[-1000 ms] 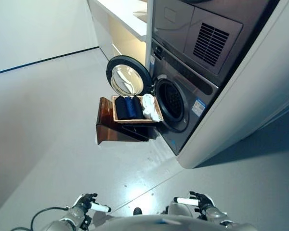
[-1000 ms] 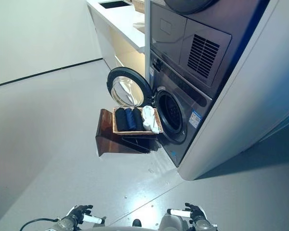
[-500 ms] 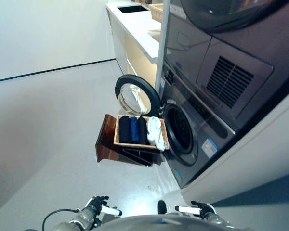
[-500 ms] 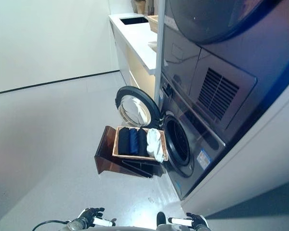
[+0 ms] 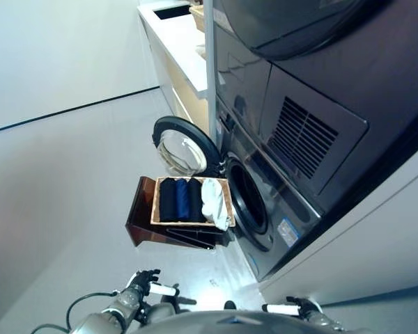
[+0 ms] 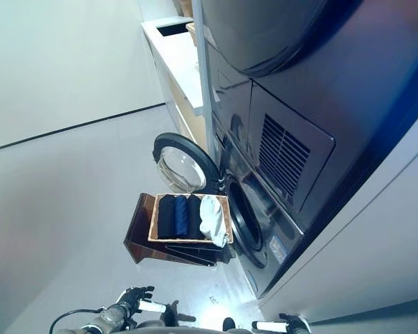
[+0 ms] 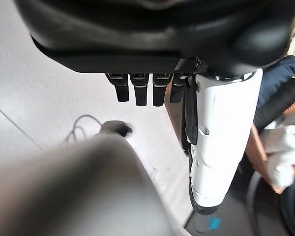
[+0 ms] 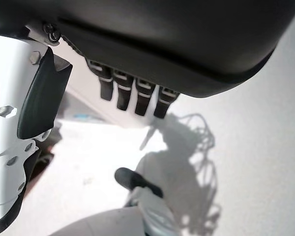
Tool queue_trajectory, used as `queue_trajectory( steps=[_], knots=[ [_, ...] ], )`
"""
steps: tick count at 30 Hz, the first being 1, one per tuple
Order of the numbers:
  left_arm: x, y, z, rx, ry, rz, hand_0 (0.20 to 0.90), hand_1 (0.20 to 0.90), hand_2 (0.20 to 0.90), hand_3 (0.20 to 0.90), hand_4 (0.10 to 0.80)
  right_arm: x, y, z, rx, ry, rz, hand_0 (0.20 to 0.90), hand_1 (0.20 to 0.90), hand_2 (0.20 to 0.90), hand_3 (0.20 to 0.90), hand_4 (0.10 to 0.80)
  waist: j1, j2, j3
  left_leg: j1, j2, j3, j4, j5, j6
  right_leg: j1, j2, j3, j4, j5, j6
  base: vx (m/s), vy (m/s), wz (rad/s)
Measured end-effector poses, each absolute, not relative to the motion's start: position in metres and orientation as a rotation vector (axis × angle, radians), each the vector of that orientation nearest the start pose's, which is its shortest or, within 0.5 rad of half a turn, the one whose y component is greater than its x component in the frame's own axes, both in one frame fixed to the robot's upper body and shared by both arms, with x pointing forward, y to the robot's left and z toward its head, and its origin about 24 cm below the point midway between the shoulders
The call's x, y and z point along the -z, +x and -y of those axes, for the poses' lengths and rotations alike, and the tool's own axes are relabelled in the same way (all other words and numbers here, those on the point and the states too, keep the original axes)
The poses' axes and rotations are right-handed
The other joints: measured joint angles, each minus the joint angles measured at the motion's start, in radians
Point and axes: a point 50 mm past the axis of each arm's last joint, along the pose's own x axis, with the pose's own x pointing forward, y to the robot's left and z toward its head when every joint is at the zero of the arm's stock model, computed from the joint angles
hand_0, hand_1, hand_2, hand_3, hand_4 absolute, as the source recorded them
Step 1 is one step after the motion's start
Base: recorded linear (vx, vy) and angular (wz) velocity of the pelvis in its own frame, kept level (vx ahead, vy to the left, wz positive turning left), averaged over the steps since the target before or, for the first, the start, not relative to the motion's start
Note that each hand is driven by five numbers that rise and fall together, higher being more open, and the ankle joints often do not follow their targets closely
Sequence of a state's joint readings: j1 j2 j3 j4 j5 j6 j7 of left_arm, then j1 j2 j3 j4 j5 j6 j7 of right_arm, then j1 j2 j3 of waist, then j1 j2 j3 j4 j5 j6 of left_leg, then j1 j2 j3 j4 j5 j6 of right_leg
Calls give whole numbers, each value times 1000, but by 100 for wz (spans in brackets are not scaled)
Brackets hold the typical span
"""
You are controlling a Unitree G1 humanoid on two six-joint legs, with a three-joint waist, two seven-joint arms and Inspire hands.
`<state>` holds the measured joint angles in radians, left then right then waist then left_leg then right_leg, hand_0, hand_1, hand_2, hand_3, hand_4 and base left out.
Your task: Pick up the clothes and place them into the washing machine
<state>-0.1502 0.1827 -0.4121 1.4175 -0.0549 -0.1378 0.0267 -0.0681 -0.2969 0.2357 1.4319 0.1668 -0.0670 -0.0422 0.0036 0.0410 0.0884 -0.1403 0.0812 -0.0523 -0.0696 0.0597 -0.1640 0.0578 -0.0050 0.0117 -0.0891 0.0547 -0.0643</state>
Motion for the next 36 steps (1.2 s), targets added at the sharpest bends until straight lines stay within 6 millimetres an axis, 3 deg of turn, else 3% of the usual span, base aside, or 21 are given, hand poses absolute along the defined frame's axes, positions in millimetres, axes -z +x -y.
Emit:
queue_trajectory(
  steps=[5, 6, 7, 9, 10, 11, 15, 19, 23, 24, 25, 26, 27, 28, 29, 30, 32, 34, 36],
  knots=[
    [164, 108, -203, 151, 408, -1165, 900, 900, 900, 900, 800, 159, 72, 263, 136, -344, -1312, 900, 900, 900, 900, 800, 38, 17, -16, -13, 13, -9, 12, 0, 2, 20, -3, 8, 0, -37, 63, 243, 126, -54],
    [165, 107, -202, 155, 406, -1167, 900, 900, 900, 900, 800, 159, 70, 264, 135, -348, -1319, 900, 900, 900, 900, 800, 39, 29, -25, 12, 10, 1, -5, 24, 38, 24, -2, 42, 0, -47, 92, 233, 197, -35],
    [165, 106, -203, 153, 408, -1167, 900, 900, 900, 900, 800, 160, 70, 262, 129, -347, -1321, 900, 900, 900, 900, 800, 42, 23, -27, 13, 3, 11, 0, 41, 61, 25, -7, 63, 0, -51, 98, 249, 222, -50],
    [164, 100, -212, 132, 426, -1181, 900, 900, 900, 900, 800, 163, 69, 252, 94, -340, -1325, 900, 900, 900, 900, 800, 45, -12, -43, 27, -36, 44, 4, 54, 105, 27, -47, 103, 2, -56, 131, 279, 246, -58],
    [165, 97, -217, 123, 434, -1191, 900, 900, 900, 900, 800, 164, 71, 247, 77, -337, -1315, 900, 900, 900, 900, 800, 46, -26, -48, 50, -56, 41, -7, 77, 157, 40, -65, 106, 2, -65, 152, 274, 254, -40],
    [164, 94, -220, 120, 442, -1198, 900, 900, 900, 900, 800, 165, 70, 242, 69, -325, -1318, 900, 900, 900, 900, 800, 41, -39, -62, 56, -80, 41, -10, 77, 192, 45, -88, 110, 5, -74, 169, 270, 263, -20],
    [161, 105, -224, 123, 465, -1170, 900, 900, 900, 900, 800, 165, 76, 238, 59, -318, -1305, 900, 900, 900, 900, 800, 46, -58, -66, 71, -118, 48, -7, 62, 222, 54, -126, 107, 27, -103, 192, 261, 251, 4],
    [157, 119, -224, 191, 547, -1116, 900, 900, 900, 900, 800, 162, 96, 234, 50, -317, -1247, 900, 900, 900, 900, 800, 67, -84, -78, 80, -149, 68, -3, 31, 245, 12, -149, 108, 124, -159, 203, 199, 236, -6],
    [151, 138, -212, 308, 624, -1013, 900, 900, 900, 900, 800, 155, 123, 233, 47, -318, -1160, 900, 900, 900, 900, 800, 64, -69, -79, 69, -117, 52, 3, 28, 262, -146, -109, 107, 441, -191, 213, 129, 176, 9],
    [147, 146, -211, 316, 632, -974, 900, 900, 900, 900, 800, 154, 127, 231, 45, -309, -1140, 900, 900, 900, 900, 800, 57, -78, -74, 72, -125, 42, 7, 26, 268, -175, -105, 121, 518, -184, 219, 159, 212, 36],
    [140, 157, -209, 337, 645, -903, 900, 900, 900, 900, 800, 150, 140, 228, 42, -299, -1090, 900, 900, 900, 900, 800, 51, -81, -44, 83, -129, 28, 24, 29, 277, -237, -98, 129, 658, -149, 249, 168, 129, 30],
    [134, 165, -207, 349, 648, -850, 900, 900, 900, 900, 800, 145, 151, 226, 48, -299, -1049, 900, 900, 900, 900, 800, 41, -68, -26, 90, -118, 30, 27, 29, 287, -297, -107, 84, 765, -107, 272, 143, 76, 26],
    [131, 171, -206, 340, 637, -812, 900, 900, 900, 900, 800, 143, 158, 222, 50, -279, -1010, 900, 900, 900, 900, 800, 40, -58, -20, 101, -117, 35, 23, 26, 293, -318, -120, 48, 772, -106, 255, 236, -28, 20],
    [127, 175, -206, 323, 637, -784, 900, 900, 900, 900, 800, 141, 162, 219, 44, -266, -991, 900, 900, 900, 900, 800, 44, -60, -22, 99, -122, 58, 16, 25, 298, -325, -157, -10, 725, -119, 240, 157, -55, 14],
    [124, 179, -206, 299, 630, -759, 900, 900, 900, 900, 800, 138, 169, 215, 36, -256, -962, 900, 900, 900, 900, 800, 57, -59, -23, 100, -119, 91, 10, 20, 300, -328, -232, -150, 593, -132, 232, 228, -141, -13],
    [120, 185, -210, 267, 624, -733, 900, 900, 900, 900, 800, 133, 182, 209, 16, -251, -914, 900, 900, 900, 900, 800, 71, -68, -10, 96, -119, 130, 8, 27, 305, -313, -262, -231, 453, -119, 233, 108, -109, -13],
    [117, 187, -218, 211, 609, -727, 900, 900, 900, 900, 800, 124, 200, 195, -30, -251, -853, 900, 900, 900, 900, 800, 71, -71, 7, 95, -124, 162, 8, 24, 302, -308, -302, -264, 315, -94, 269, 93, -52, -4],
    [113, 188, -228, 172, 619, -719, 900, 900, 900, 900, 800, 117, 213, 182, -84, -261, -790, 900, 900, 900, 900, 800, 71, -93, 22, 82, -154, 149, 13, 22, 302, -308, -297, -139, 275, -63, 292, -15, -2, 23],
    [103, 195, -235, 97, 589, -662, 900, 900, 900, 900, 800, 113, 221, 171, -94, -227, -758, 900, 900, 900, 900, 800, 88, -138, 32, 62, -172, 156, 1, 35, 285, -308, -303, -180, 260, -59, 283, 10, -51, 49]
  ],
)
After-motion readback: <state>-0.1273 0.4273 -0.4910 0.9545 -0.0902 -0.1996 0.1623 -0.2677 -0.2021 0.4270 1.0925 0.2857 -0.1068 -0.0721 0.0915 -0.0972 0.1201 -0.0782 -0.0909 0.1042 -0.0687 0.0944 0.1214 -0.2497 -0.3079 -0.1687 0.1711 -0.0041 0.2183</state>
